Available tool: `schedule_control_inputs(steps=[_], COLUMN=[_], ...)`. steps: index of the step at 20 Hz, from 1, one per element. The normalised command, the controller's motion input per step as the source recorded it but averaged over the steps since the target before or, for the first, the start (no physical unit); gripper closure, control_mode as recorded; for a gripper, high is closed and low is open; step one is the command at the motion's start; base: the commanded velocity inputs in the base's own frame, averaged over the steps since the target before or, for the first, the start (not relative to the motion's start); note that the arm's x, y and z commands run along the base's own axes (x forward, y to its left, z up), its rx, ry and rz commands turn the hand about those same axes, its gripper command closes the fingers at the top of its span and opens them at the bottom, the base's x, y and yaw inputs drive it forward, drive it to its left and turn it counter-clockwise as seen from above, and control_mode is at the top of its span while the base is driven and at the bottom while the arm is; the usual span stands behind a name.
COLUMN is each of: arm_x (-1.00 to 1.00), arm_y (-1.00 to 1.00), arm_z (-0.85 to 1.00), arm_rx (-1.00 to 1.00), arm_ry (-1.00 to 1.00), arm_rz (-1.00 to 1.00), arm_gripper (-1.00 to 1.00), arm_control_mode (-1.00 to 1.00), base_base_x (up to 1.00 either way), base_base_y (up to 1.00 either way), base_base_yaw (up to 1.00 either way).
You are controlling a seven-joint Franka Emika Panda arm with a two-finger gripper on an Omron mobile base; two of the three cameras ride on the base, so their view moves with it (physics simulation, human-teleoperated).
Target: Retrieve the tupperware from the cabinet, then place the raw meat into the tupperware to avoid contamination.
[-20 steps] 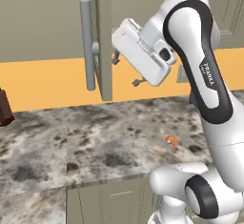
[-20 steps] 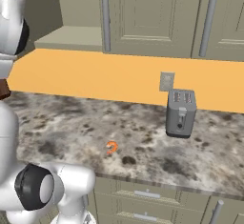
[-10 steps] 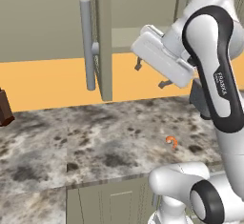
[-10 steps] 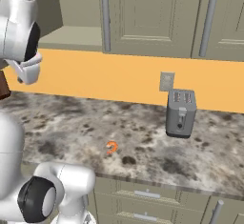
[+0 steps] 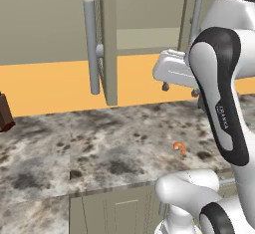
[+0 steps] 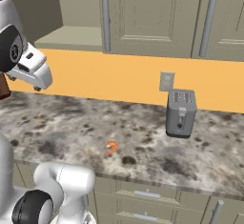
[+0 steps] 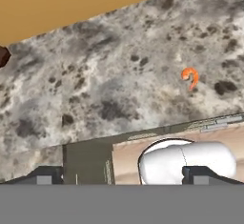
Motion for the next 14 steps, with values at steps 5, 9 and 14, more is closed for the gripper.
schedule_control_inputs(steps=[5, 9, 14], arm_x=[0.04, 0.13, -0.01], arm_y=[-0.41, -0.44, -0.48], arm_z=[-0.24, -0.12, 0.04], arm_rx=[-0.15, -0.10, -0.18], arm_ry=[-0.02, -0.06, -0.23], arm_rz=[0.10, 0.10, 0.03], arm_gripper=[-1.00, -1.00, -1.00], arm_control_mode=[-1.00, -1.00, -1.00], base_base_x=[0.00, 0.00, 0.00], base_base_y=[0.00, 0.00, 0.00], base_base_yaw=[0.00, 0.00, 0.00])
